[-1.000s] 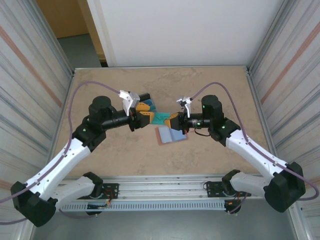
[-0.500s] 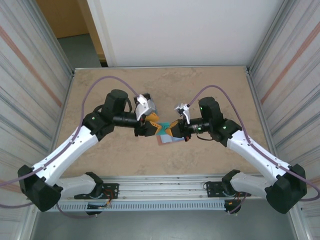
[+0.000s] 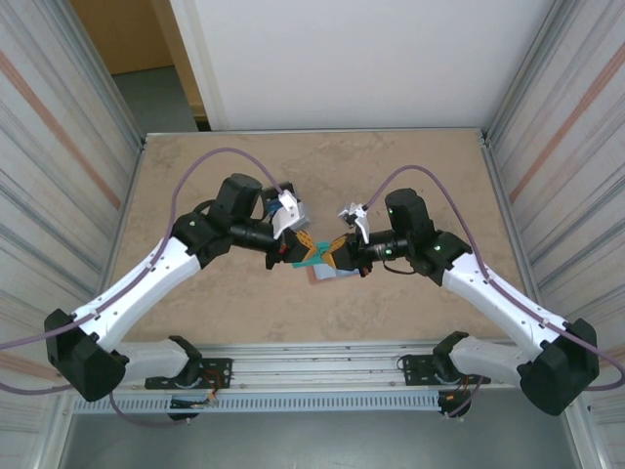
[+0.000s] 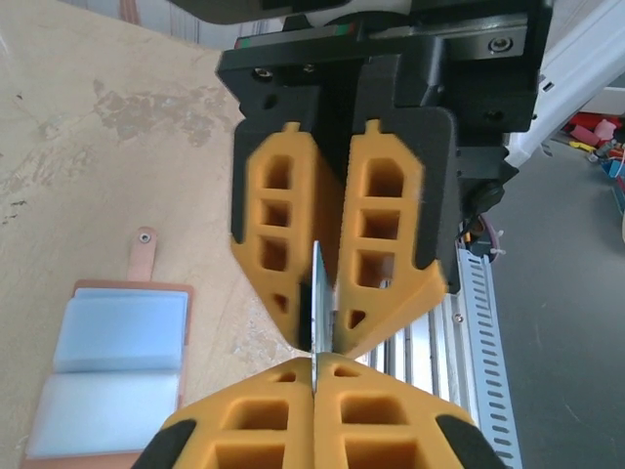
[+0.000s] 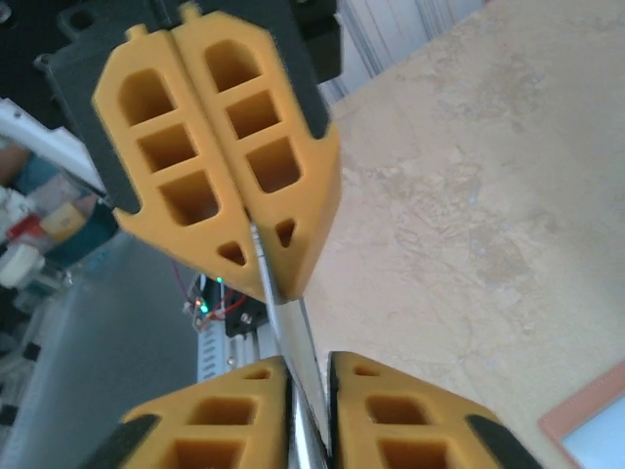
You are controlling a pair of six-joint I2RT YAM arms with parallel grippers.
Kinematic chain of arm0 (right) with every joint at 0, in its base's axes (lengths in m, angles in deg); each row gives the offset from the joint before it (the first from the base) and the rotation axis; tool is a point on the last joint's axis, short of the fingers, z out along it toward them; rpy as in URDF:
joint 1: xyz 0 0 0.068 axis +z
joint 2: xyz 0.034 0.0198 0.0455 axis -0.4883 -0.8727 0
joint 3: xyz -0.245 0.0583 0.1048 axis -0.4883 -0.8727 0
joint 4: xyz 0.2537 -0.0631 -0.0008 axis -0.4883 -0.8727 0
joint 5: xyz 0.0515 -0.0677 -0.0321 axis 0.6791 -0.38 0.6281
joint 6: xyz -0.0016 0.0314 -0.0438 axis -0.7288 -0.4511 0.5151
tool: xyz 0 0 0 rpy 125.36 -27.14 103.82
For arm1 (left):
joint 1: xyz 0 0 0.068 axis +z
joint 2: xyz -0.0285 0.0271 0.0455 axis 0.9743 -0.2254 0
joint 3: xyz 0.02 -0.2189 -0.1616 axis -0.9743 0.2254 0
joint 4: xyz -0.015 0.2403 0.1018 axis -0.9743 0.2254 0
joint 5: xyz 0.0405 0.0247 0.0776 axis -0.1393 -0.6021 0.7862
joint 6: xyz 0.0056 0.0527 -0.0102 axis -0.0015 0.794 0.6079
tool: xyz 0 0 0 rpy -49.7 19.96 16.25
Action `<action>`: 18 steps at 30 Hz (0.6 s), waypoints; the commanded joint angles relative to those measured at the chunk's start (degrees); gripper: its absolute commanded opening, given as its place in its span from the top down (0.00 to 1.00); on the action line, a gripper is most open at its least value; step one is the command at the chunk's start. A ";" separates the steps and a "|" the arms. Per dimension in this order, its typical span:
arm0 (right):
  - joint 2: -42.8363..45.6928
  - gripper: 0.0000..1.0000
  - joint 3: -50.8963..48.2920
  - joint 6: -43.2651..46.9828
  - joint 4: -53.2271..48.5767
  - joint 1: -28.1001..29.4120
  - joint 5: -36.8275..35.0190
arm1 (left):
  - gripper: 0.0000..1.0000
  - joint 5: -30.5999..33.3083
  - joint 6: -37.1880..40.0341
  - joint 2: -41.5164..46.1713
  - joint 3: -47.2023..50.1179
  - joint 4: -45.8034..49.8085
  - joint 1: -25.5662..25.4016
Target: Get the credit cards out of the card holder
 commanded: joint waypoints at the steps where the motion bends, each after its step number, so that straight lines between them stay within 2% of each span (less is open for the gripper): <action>1: 0.28 0.59 1.63 0.69 -1.88 0.12 -2.22 | 1.00 4.27 2.11 0.10 0.06 -2.47 1.11; 3: 0.55 0.40 1.63 0.48 -2.29 -0.11 -3.90 | 1.00 7.06 2.94 -0.01 1.39 -4.60 2.66; 5: 0.50 0.28 1.94 -0.05 -3.31 -0.24 -7.13 | 1.00 9.73 4.00 -0.57 2.00 -6.28 5.02; 6: 0.32 0.05 2.21 -0.46 -3.98 -0.30 -8.93 | 1.00 10.39 4.73 -0.95 2.42 -7.45 6.49; 7: -0.01 0.01 2.46 -0.88 -4.57 -0.37 -10.62 | 1.00 10.71 5.66 -1.35 3.10 -9.17 7.98; 12: -0.44 0.01 2.29 -3.49 -4.18 -0.33 -16.79 | 1.00 14.86 12.57 -5.34 5.29 -17.19 13.01; 16: 0.07 0.01 1.68 -6.03 -3.87 -0.33 -25.39 | 1.00 18.54 18.68 -12.55 3.52 -17.68 14.99; 18: 0.00 0.01 1.58 -6.78 -4.04 -0.37 -28.07 | 1.00 17.06 19.73 -15.60 2.90 -18.51 16.17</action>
